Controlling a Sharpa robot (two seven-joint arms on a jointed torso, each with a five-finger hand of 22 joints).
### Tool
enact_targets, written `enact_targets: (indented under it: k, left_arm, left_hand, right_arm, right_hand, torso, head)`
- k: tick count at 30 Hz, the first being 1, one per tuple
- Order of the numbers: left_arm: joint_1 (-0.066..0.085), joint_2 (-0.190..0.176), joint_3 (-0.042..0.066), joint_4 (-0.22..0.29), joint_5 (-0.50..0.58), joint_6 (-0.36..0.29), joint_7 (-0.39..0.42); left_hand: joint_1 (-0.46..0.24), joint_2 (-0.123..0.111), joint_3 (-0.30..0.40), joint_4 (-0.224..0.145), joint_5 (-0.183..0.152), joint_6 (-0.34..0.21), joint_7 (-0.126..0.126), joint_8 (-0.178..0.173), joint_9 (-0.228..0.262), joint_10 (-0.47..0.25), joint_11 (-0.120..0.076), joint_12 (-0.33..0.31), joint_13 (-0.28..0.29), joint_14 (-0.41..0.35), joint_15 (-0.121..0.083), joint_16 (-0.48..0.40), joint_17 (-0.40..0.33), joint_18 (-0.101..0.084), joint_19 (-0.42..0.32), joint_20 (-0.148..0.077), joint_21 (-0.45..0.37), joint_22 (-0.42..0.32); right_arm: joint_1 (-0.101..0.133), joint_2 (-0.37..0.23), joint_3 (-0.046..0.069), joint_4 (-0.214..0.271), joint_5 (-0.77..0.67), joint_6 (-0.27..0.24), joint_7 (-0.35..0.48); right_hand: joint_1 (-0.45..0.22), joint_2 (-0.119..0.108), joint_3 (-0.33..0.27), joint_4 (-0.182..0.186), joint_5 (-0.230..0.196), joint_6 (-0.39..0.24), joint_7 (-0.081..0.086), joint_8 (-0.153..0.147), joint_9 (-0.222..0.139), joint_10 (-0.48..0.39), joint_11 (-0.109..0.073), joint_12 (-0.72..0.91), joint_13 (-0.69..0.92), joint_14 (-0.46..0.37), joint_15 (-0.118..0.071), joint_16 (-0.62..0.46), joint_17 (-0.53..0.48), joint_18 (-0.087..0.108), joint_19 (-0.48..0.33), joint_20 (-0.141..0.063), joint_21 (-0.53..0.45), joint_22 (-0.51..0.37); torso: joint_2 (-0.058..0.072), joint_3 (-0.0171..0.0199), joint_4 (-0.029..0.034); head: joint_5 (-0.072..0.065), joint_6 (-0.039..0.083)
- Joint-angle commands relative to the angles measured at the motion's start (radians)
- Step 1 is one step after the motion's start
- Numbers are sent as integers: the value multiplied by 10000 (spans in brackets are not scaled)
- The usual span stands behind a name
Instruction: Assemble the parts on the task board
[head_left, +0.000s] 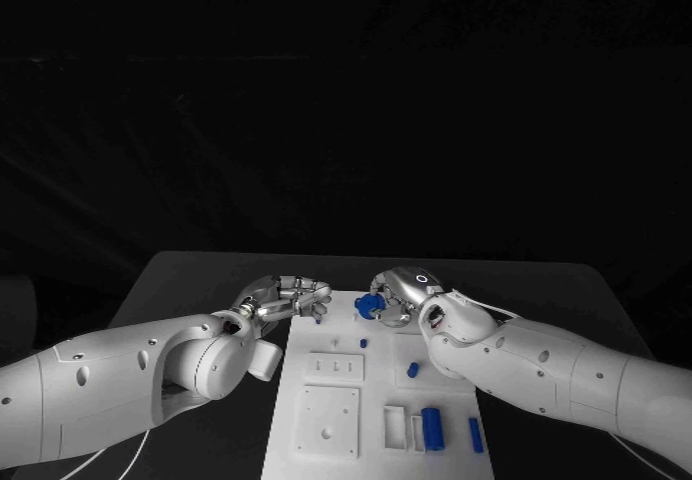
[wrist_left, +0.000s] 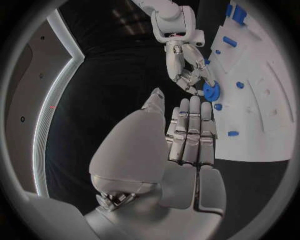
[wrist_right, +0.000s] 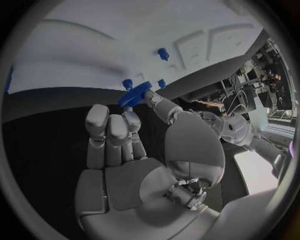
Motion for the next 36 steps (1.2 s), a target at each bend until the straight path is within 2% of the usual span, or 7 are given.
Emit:
enact_targets:
  k: [1,9,24,32,36]
  left_arm:
    - [10,26,7,12,-62,99,82]
    - [10,57,7,-13,-63,101,78]
    - [11,124,8,-50,-64,112,71]
    - [11,165,8,-91,-64,125,68]
    - [11,177,8,-99,-64,128,66]
  left_hand:
    - [35,43,-62,-6,44,21,11,-33,17,-36,-10,-43,14,52,22,-32,12,175,-51,-14,-28,-14]
    - [34,43,-62,-6,44,23,9,-35,20,-36,-11,-45,15,52,22,-34,14,174,-52,-14,-28,-14]
    - [34,41,-62,-5,44,24,9,-41,26,-34,-11,-51,17,52,23,-39,17,174,-54,-13,-28,-15]
    - [33,42,-63,-4,43,24,9,-44,29,-33,-11,-55,18,53,23,-41,19,173,-54,-13,-27,-16]
    - [31,41,-63,-4,43,24,9,-46,30,-33,-11,-57,19,53,23,-42,20,173,-54,-12,-27,-16]
  right_arm:
    - [-10,119,-1,-57,-156,-64,11]
    - [-81,514,-6,-358,-158,53,21]
    - [-241,957,-164,-910,-158,280,11]
    - [-316,1099,-197,-1174,-127,331,28]
    - [-326,1139,-203,-1266,-98,351,25]
  right_hand:
    - [106,-17,40,15,-38,192,120,12,5,67,-14,53,-12,-20,-81,-46,12,624,11,-47,62,144]
    - [118,-11,54,29,0,181,121,0,4,64,-13,46,-24,-18,-81,-51,17,624,16,-53,65,143]
    - [114,14,61,56,104,161,129,-24,4,42,-7,23,-52,-17,-75,-65,28,624,15,-59,66,141]
    - [102,19,54,62,130,149,133,-35,3,11,-3,-12,-77,-17,-72,-72,31,624,12,-58,65,141]
    - [95,20,47,63,139,138,136,-43,1,-6,0,-30,-90,-18,-70,-76,32,624,9,-58,65,141]
  torso:
    - [4,-8,8]
    - [6,-21,30]
    - [12,-8,8]
    - [10,-4,7]
    - [6,0,-14]
  head:
    - [13,1]
    - [39,4]
    - [99,-46]
    - [127,-69]
    - [151,-83]
